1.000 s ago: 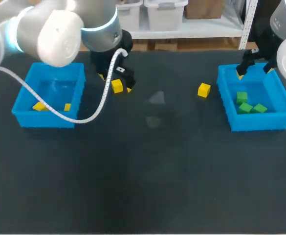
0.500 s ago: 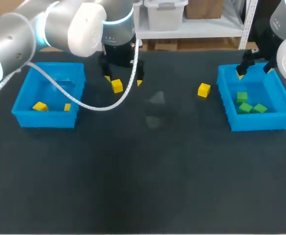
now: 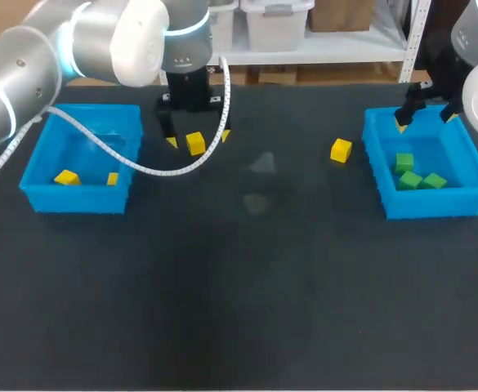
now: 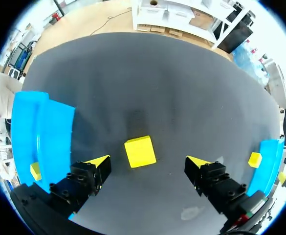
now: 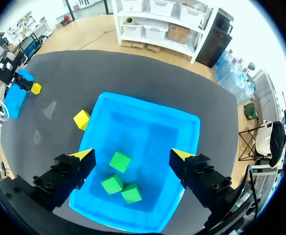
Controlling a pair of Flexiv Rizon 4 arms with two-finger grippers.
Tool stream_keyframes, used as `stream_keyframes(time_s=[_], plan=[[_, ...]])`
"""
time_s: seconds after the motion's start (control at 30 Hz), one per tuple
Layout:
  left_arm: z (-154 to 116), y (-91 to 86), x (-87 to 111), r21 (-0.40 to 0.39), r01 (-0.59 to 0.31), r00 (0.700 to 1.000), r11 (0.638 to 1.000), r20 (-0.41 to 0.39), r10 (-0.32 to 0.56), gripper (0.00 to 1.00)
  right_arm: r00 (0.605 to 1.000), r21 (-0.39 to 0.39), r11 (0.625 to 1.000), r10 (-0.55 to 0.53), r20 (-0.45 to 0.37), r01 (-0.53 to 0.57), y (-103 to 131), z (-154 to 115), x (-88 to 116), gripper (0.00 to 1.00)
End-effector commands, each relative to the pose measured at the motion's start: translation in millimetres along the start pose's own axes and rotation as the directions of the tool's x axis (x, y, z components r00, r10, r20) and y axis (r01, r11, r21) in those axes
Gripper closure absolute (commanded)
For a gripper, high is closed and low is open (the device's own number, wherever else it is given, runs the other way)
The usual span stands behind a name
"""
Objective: Put the green cubes in the right bin and the yellow cubes in the left bin.
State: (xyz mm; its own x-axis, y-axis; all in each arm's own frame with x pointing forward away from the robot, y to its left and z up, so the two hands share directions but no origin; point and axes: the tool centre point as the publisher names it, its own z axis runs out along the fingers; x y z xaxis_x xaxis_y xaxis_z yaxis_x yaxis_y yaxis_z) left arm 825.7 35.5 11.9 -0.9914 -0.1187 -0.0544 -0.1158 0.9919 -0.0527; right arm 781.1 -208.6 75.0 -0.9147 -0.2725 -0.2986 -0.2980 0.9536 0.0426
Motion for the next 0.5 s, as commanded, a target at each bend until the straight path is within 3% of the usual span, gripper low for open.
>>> stream_keyframes(time_s=[0.03, 0.43, 0.47, 0.5], plan=[[5.4, -0.5, 3.4, 0.003, -0.002, 1.0, 1.0, -0.008, 0.002, 0.0, 1.0, 0.006, 1.0, 0.002, 0.007, -0.002, 1.0, -1.4, 3.1, 0.0], [21.7, 6.6, 0.1, -0.036, -0.002, 1.0, 0.999, -0.028, 0.001, 0.0, 1.0, 0.006, 1.0, 0.002, 0.007, -0.002, 1.0, -1.4, 3.1, 0.0], [22.2, 7.2, -0.2, -0.035, 0.004, 1.0, 0.999, -0.028, -0.005, 0.11, 1.0, 0.006, 1.0, 0.002, 0.007, -0.002, 1.0, -1.4, 3.1, 0.0], [22.8, 7.6, -0.4, -0.036, 0.009, 1.0, 0.999, -0.022, -0.01, 0.38, 1.0, 0.006, 1.0, 0.002, 0.007, -0.002, 1.0, -1.4, 3.1, 0.0]])
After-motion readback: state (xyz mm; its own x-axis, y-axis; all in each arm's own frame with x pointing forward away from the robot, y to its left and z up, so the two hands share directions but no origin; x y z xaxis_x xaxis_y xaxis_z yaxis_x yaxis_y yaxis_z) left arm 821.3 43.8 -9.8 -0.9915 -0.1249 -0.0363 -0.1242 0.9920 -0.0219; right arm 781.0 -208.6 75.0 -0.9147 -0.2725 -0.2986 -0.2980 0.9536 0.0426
